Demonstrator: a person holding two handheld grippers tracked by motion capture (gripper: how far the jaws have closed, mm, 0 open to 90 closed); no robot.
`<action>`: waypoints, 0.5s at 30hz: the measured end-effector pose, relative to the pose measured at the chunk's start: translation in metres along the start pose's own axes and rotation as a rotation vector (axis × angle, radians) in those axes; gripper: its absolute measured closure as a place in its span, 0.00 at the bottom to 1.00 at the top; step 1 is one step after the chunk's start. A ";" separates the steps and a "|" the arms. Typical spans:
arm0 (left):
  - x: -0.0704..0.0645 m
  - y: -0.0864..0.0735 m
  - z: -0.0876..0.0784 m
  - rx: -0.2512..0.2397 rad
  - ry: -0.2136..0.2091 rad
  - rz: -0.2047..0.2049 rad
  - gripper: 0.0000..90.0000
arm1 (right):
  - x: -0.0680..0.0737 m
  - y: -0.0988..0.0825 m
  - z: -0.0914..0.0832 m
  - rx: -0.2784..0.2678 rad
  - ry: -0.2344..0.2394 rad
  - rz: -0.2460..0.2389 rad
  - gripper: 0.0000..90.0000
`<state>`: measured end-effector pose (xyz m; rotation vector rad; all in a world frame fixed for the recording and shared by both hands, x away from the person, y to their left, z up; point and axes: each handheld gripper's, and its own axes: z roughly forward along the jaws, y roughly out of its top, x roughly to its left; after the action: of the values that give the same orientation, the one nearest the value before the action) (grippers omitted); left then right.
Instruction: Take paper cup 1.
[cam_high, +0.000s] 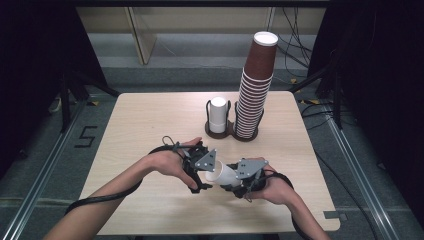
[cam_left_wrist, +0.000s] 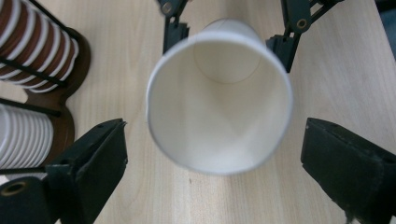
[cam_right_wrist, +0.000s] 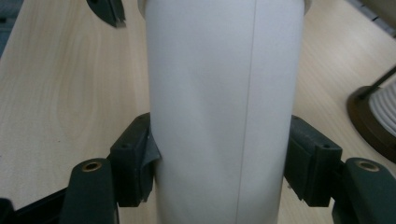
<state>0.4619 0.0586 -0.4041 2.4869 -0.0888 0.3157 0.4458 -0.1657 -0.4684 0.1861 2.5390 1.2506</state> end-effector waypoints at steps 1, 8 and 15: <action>0.000 -0.002 -0.001 -0.017 0.005 -0.020 0.06 | 0.001 -0.003 -0.002 -0.018 -0.016 0.034 0.38; 0.001 -0.015 0.000 -0.135 0.027 -0.147 0.07 | 0.006 -0.018 -0.008 -0.133 -0.107 0.099 0.38; 0.002 -0.015 0.007 -0.190 -0.012 -0.185 0.07 | 0.012 -0.018 -0.004 -0.151 -0.094 0.107 0.37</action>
<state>0.4675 0.0669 -0.4175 2.2885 0.1020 0.2046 0.4338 -0.1767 -0.4833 0.3417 2.3709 1.4321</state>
